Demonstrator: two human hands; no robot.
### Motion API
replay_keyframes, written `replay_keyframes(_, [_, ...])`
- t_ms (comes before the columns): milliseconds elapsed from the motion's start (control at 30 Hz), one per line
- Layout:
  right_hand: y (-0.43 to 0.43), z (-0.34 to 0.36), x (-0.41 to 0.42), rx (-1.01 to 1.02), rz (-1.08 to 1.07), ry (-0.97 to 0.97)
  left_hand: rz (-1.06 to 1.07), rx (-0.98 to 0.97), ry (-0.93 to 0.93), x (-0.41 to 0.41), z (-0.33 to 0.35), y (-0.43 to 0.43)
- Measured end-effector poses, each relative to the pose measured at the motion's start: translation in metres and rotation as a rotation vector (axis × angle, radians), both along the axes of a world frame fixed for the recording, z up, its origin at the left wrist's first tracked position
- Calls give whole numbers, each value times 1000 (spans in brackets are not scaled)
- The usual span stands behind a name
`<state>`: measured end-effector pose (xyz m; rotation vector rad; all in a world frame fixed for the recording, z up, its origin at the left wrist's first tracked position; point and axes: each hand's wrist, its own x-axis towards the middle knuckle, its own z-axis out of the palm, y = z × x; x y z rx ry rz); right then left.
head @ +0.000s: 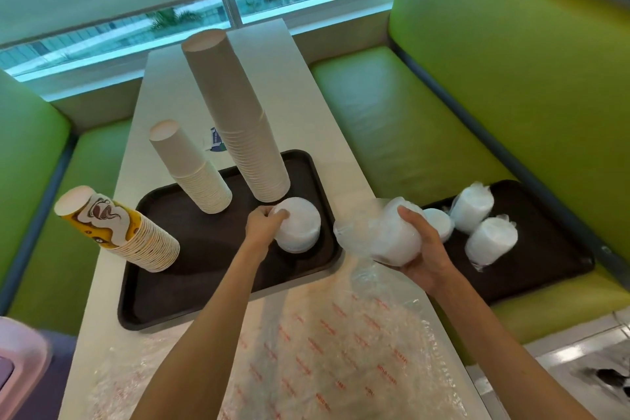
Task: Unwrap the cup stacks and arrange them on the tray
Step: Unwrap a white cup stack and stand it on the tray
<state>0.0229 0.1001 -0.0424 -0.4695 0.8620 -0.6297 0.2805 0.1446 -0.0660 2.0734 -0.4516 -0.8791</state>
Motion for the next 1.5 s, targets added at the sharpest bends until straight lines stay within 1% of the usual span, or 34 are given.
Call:
replay_keyframes(267, [-3,-8,-2,-5,-3,-10,-208,192,-276,-1,-11,2])
replay_keyframes(400, [-5,-7,-6,-38,-12,-12,-289,151,-377,-10,-3,-1])
replay_keyframes(467, [-5,-6,-8,-36,-27,-14,-413,170,-455,-16,4,-3])
replay_keyframes(567, [-4,-3,-9,-41,-20,-19,-638,334,-572,-23,6,-9])
replay_keyframes(667, [-1,0,-9,-44,-11,-11,-760,437,-597,-26,2,-14])
replay_keyframes(733, [0,1,-10,-40,-16,-9,-776,460,-592,-25,0,-17])
replay_keyframes(900, [0,1,-14,-27,-17,-4,-772,452,-618,-21,0,-20])
replay_keyframes(1500, [-2,0,-17,-30,-5,14,-771,444,-607,-25,-5,-23])
